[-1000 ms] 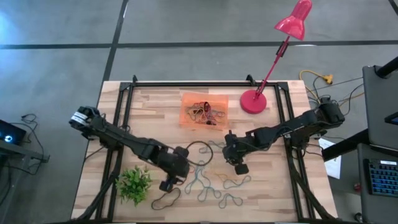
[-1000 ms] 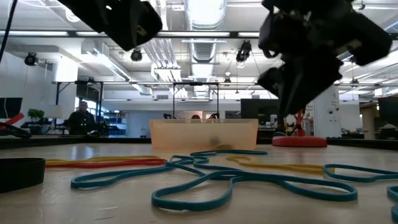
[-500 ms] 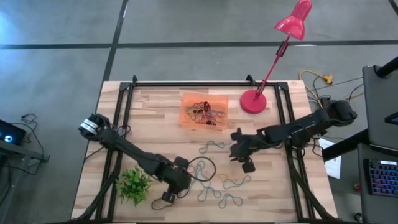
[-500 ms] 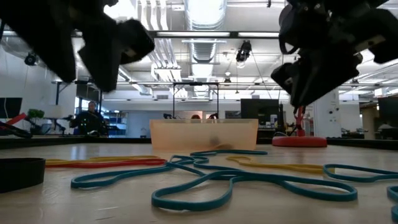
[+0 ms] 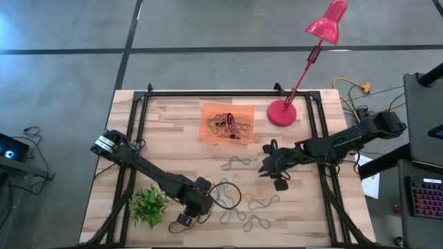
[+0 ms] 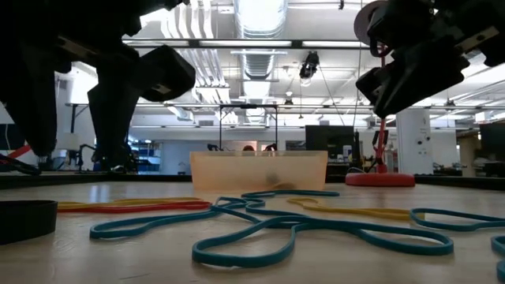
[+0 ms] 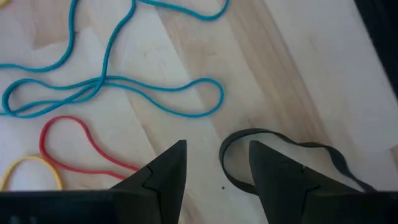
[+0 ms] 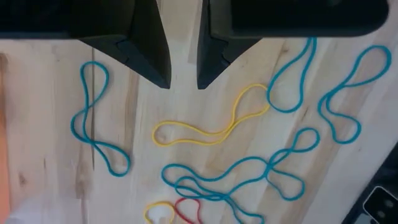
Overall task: Pick and place rubber bands into bin
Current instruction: Put the black rubber band into the orange bin
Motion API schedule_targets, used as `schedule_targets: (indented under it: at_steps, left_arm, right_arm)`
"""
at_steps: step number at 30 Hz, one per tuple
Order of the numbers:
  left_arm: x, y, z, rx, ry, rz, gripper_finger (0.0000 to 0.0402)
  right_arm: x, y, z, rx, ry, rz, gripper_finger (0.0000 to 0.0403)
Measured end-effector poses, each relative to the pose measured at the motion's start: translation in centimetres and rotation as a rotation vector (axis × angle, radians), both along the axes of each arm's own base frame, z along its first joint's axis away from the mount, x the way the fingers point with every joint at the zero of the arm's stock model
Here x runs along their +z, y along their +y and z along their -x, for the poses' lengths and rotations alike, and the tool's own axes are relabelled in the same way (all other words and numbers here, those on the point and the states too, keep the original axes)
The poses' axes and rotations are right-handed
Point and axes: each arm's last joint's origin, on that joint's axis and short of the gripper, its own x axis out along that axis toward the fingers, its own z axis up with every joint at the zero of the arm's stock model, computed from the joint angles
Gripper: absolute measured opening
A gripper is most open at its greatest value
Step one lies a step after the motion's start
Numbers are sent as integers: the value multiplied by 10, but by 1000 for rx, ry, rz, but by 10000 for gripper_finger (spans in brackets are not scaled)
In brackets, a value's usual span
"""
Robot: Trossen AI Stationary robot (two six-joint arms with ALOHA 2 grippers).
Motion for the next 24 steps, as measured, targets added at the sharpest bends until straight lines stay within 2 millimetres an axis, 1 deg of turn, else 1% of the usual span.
schedule_targets:
  at_steps: [5,24]
  left_arm:
    - [-14,-2,-2,-31,33,-29,157]
    - [-18,0,-1,-46,33,-47,157]
  right_arm:
    - [-1,0,0,-1,-7,1,68]
    - [-2,0,1,-1,-7,6,68]
